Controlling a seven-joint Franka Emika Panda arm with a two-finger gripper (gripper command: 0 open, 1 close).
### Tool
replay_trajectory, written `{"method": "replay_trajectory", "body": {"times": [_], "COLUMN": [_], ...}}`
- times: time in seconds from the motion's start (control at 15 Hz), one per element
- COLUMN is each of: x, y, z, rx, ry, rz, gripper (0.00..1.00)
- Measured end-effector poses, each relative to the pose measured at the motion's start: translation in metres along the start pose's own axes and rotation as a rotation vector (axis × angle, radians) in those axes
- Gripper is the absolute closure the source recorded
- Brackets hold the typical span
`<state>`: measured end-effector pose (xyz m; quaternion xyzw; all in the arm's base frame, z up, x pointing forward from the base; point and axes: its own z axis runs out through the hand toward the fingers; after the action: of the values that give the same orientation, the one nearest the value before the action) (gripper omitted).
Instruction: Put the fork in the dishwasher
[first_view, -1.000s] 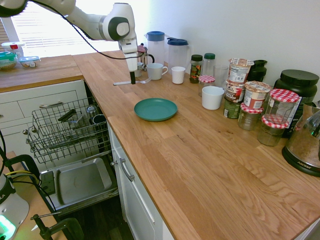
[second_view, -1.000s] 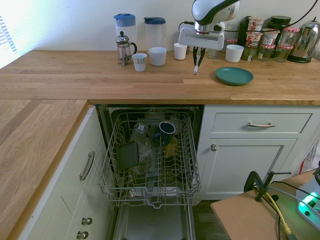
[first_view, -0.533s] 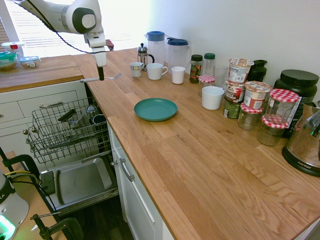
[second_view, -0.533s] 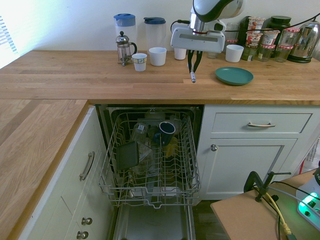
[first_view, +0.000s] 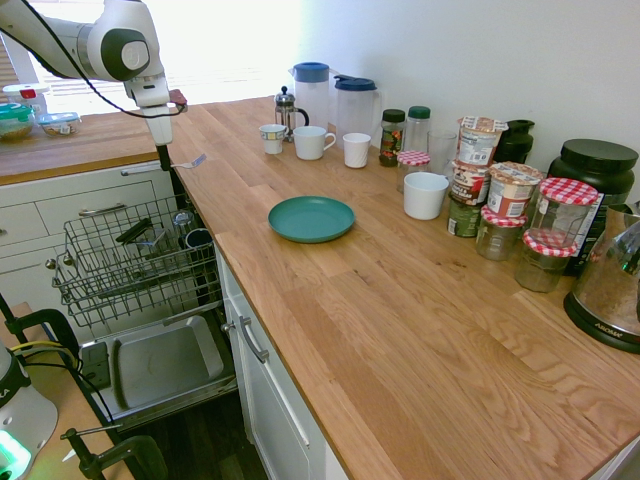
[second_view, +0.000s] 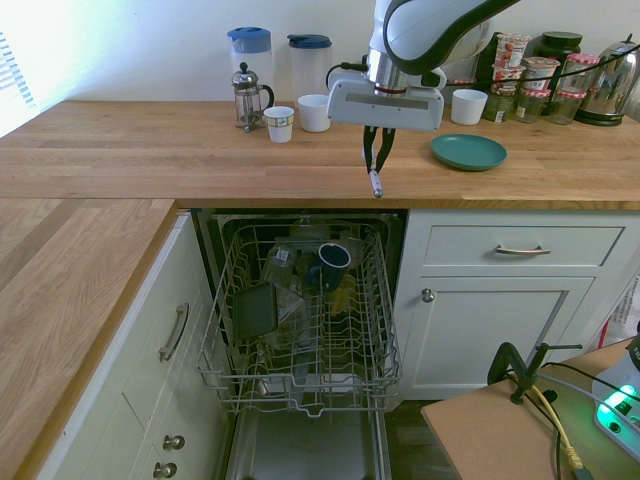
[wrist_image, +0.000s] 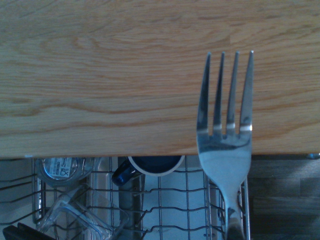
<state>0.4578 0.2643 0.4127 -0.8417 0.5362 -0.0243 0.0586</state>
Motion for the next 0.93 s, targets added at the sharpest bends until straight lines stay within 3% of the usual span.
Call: {"method": "replay_trajectory", "body": {"times": [0.33, 0.93], "x": [-0.057, -0.143], "y": [0.009, 0.048], "z": [0.021, 0.145], "rx": [-0.01, -0.083], "ry": [0.009, 0.01], "rz": [-0.036, -0.052], "gripper": [1.0, 1.0]}}
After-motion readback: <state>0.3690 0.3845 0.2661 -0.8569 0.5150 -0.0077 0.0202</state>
